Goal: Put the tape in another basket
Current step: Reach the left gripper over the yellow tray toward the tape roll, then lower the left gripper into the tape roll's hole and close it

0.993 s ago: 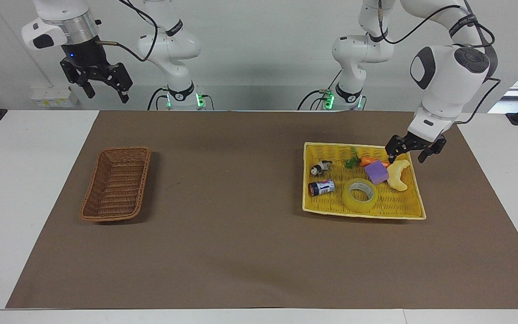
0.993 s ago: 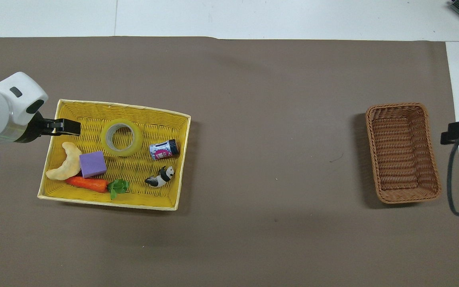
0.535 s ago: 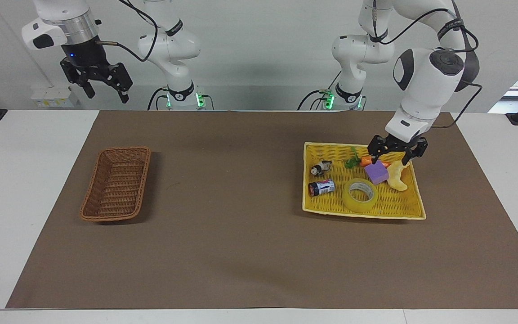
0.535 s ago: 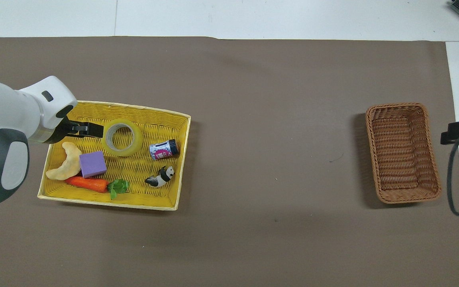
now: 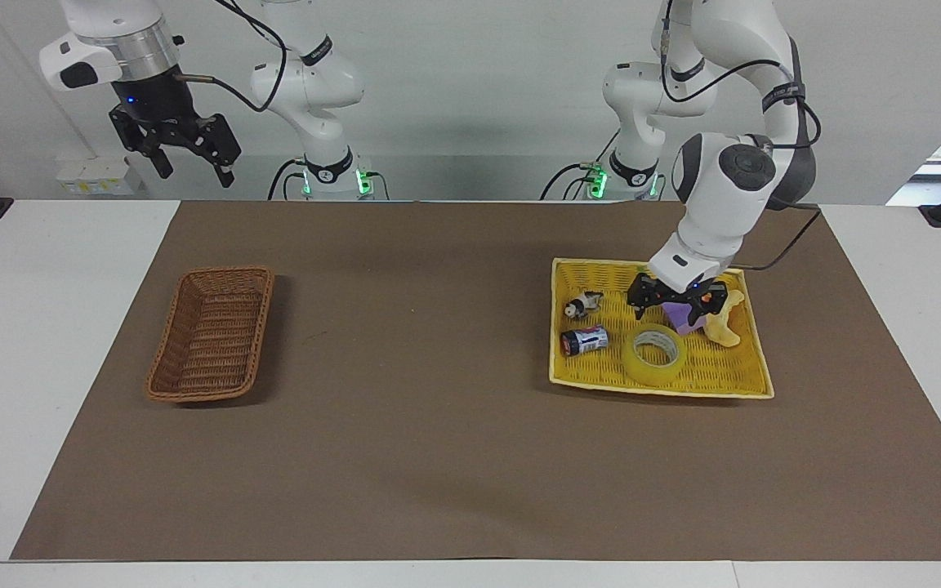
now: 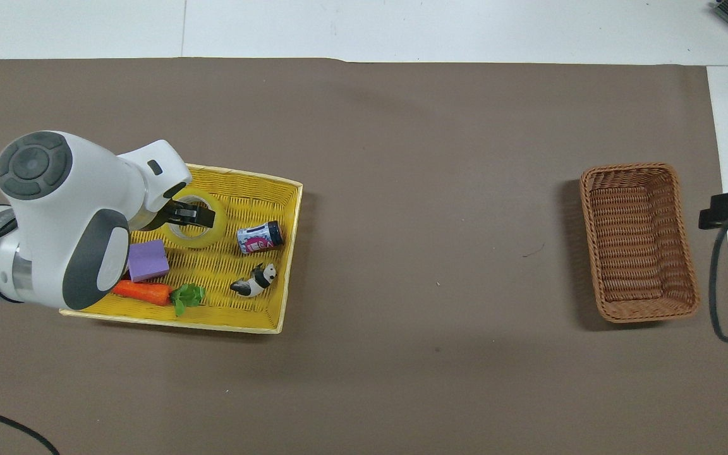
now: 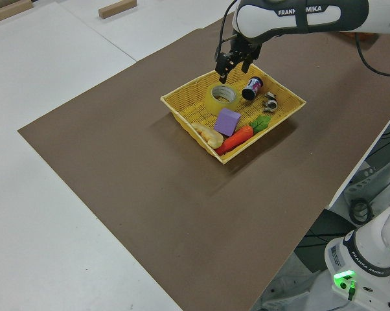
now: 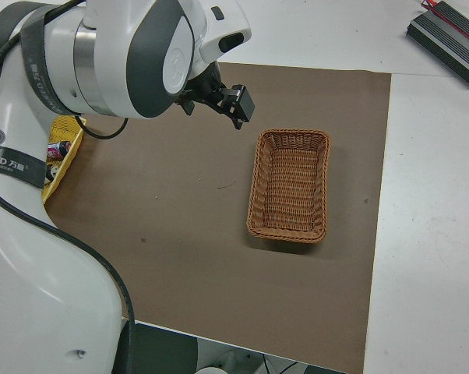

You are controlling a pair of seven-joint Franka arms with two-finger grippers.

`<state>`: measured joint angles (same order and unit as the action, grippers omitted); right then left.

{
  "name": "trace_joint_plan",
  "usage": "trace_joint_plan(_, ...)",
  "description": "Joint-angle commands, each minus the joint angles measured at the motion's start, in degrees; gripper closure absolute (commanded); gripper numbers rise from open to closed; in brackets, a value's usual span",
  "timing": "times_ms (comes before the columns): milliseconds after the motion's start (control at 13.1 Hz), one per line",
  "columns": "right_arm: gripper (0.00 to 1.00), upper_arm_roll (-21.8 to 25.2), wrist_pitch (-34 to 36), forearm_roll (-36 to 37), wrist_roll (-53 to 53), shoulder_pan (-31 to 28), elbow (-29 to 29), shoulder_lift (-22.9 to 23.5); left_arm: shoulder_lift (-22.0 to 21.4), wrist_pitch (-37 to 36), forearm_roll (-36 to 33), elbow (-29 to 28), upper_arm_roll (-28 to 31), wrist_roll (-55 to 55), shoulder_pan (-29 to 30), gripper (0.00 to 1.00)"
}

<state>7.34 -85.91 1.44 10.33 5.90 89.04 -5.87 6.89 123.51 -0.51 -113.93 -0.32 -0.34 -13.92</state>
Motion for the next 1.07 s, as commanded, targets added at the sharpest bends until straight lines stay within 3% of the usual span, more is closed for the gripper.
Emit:
trace_joint_plan(0,0.00,0.2,0.8,-0.8,-1.4,-0.1,-0.2,-0.4,-1.5,1.6,-0.9,-2.0,0.9,4.5,0.2,0.00)
trace_joint_plan(382,0.00,0.2,0.8,-0.8,-1.4,-0.1,-0.2,-0.4,4.0,8.2,-0.9,-2.4,0.9,8.2,4.2,0.00)
trace_joint_plan(688,0.00,0.2,0.8,-0.8,-1.4,-0.1,-0.2,-0.4,4.7,12.6,-0.9,-6.9,0.9,7.8,4.1,0.00)
trace_joint_plan(840,0.00,0.2,0.8,-0.8,-1.4,-0.1,-0.2,-0.4,8.4,19.5,-0.9,-8.8,0.9,7.3,3.3,0.00)
trace_joint_plan(917,0.00,0.2,0.8,-0.8,-1.4,-0.1,-0.2,-0.4,11.5,21.1,-0.9,-8.7,0.9,7.2,2.8,0.24)
trace_joint_plan(993,0.00,0.2,0.8,-0.8,-1.4,-0.1,-0.2,-0.4,11.9,20.5,-0.9,-7.8,0.9,7.0,2.4,0.71)
